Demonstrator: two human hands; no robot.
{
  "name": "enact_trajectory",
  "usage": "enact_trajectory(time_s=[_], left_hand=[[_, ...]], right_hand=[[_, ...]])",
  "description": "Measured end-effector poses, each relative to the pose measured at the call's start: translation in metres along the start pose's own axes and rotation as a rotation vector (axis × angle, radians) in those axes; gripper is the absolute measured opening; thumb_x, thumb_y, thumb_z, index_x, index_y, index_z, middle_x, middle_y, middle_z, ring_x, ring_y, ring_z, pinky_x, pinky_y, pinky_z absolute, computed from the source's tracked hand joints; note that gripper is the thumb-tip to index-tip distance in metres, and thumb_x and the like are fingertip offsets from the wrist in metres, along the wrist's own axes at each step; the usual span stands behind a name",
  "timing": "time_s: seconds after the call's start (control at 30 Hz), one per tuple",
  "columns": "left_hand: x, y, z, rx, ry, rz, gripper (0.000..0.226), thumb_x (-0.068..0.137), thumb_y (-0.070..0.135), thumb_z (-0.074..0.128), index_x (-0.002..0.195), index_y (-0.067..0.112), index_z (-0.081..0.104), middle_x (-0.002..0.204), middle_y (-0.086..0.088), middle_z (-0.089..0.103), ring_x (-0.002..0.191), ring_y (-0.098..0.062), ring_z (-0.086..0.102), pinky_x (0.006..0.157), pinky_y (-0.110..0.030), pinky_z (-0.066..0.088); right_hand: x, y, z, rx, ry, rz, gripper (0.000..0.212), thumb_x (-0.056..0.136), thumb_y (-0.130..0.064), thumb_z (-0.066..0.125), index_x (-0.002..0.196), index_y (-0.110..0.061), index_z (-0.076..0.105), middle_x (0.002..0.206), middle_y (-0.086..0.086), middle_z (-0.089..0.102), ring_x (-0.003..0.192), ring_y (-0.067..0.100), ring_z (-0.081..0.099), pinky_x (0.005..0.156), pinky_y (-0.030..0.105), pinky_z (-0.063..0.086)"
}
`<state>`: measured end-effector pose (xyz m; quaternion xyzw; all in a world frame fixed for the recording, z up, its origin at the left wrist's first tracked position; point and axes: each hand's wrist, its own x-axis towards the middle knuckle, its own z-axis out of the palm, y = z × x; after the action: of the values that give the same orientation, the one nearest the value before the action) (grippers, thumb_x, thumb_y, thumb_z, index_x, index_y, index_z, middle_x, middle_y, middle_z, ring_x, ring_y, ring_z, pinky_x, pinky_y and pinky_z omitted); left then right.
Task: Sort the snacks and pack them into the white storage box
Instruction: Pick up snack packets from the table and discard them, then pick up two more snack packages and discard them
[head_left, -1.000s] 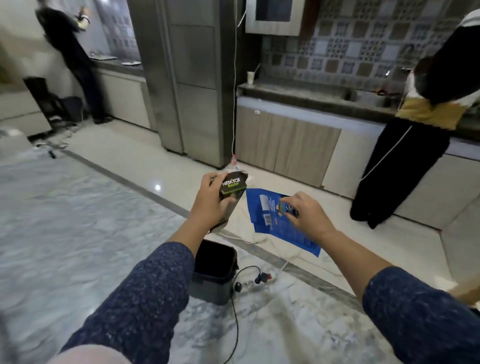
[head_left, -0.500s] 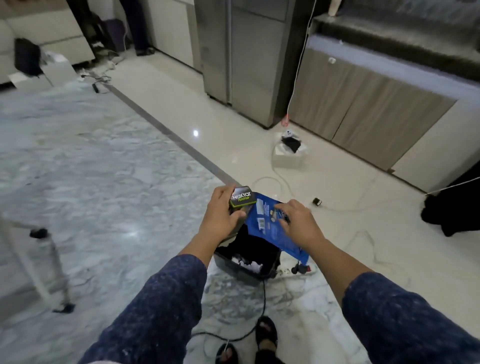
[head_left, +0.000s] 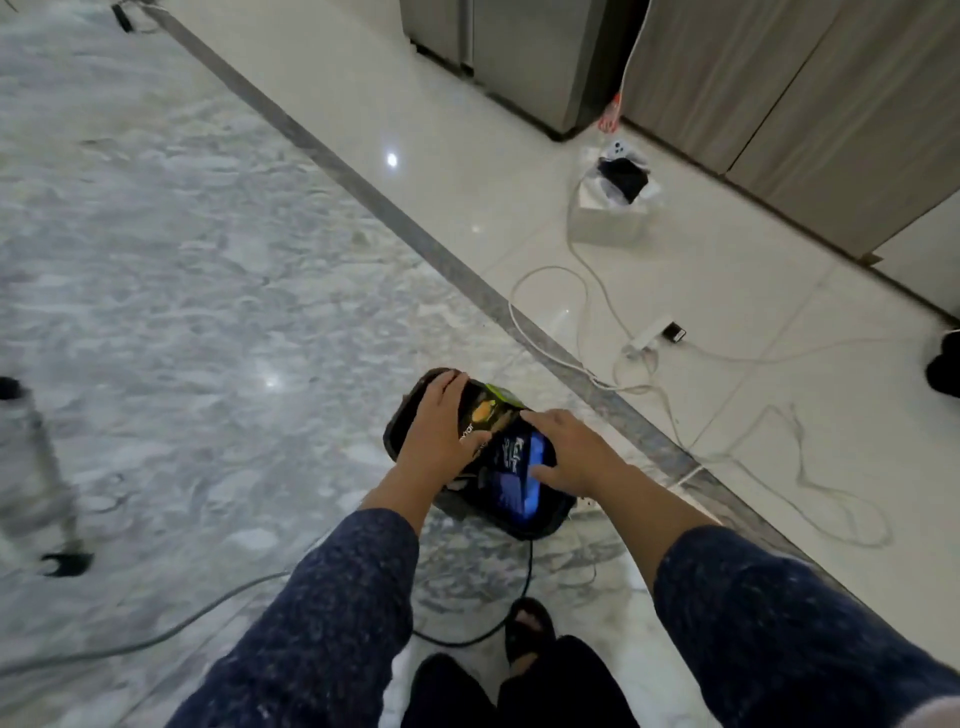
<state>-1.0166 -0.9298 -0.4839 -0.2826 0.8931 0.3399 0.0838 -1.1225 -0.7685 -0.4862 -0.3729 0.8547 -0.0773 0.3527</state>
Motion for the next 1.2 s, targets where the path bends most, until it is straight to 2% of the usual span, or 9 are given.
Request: enact_trajectory(time_s=[0.13,0.3,0.5,0.67,0.8,0.9,1.07,1.2], left_hand=[[0.005,0.023,-0.023,0.103,-0.094,-0.048,0.080,0.092,0.041,0.055,0.151,0.014,0.007,0.159,-0.006,0.010,0.147,-0.022,0.010,0.118,-0.037,0.022],[0.006,0.098,-0.104,0.182,-0.069,0.036,0.076,0.093,0.038,0.053,0.151,0.010,0.011,0.159,-0.009,0.009,0.147,-0.023,0.008,0.117,-0.034,0.019],[-0.006,0.207,-0.202,0.327,0.061,0.233,0.064,0.094,0.040,0.050,0.146,0.008,0.027,0.152,-0.011,0.026,0.140,-0.025,0.026,0.114,-0.036,0.026],[-0.028,0.278,-0.253,0.393,0.190,0.439,0.054,0.094,0.042,0.049,0.135,0.007,0.043,0.139,-0.011,0.041,0.127,-0.027,0.041,0.100,-0.037,0.039],[-0.056,0.323,-0.267,0.432,0.205,0.602,0.053,0.094,0.043,0.049,0.131,0.006,0.046,0.132,-0.012,0.045,0.124,-0.028,0.043,0.100,-0.039,0.038],[-0.083,0.352,-0.262,0.476,0.178,0.749,0.055,0.093,0.046,0.047,0.129,0.004,0.047,0.129,-0.012,0.046,0.123,-0.029,0.044,0.100,-0.040,0.039],[-0.136,0.392,-0.225,0.499,0.073,0.971,0.057,0.093,0.050,0.045,0.130,0.006,0.045,0.130,-0.011,0.045,0.123,-0.028,0.043,0.098,-0.042,0.042],[-0.199,0.425,-0.180,0.512,-0.044,1.159,0.061,0.094,0.049,0.043,0.140,0.010,0.038,0.142,-0.009,0.039,0.132,-0.026,0.036,0.103,-0.042,0.038]], right_hand=[[-0.012,-0.005,-0.036,-0.038,-0.027,0.083,0.081,0.089,-0.043,0.056,0.151,-0.015,0.012,0.158,0.006,0.015,0.143,0.025,0.023,0.113,0.037,0.029],[-0.050,-0.027,-0.133,-0.045,0.134,0.114,0.079,0.088,-0.044,0.057,0.149,-0.012,0.018,0.155,0.008,0.023,0.140,0.026,0.029,0.111,0.038,0.030],[-0.121,-0.053,-0.253,-0.062,0.347,0.146,0.073,0.090,-0.042,0.055,0.148,-0.011,0.024,0.155,0.008,0.024,0.139,0.025,0.031,0.111,0.035,0.031],[-0.190,-0.069,-0.305,-0.113,0.560,0.238,0.065,0.087,-0.043,0.056,0.140,-0.011,0.037,0.144,0.009,0.039,0.130,0.027,0.042,0.105,0.038,0.040],[-0.258,-0.077,-0.315,-0.128,0.673,0.361,0.065,0.089,-0.043,0.053,0.143,-0.012,0.033,0.145,0.006,0.037,0.130,0.028,0.040,0.102,0.037,0.038],[-0.313,-0.077,-0.307,-0.120,0.779,0.486,0.062,0.088,-0.043,0.053,0.140,-0.011,0.038,0.141,0.009,0.041,0.129,0.030,0.041,0.102,0.037,0.038],[-0.410,-0.074,-0.262,-0.055,0.847,0.729,0.061,0.089,-0.044,0.052,0.137,-0.009,0.039,0.135,0.008,0.044,0.125,0.029,0.044,0.099,0.039,0.042],[-0.498,-0.071,-0.214,0.028,0.893,0.967,0.063,0.089,-0.042,0.053,0.139,-0.008,0.036,0.143,0.012,0.038,0.129,0.031,0.040,0.102,0.040,0.039]])
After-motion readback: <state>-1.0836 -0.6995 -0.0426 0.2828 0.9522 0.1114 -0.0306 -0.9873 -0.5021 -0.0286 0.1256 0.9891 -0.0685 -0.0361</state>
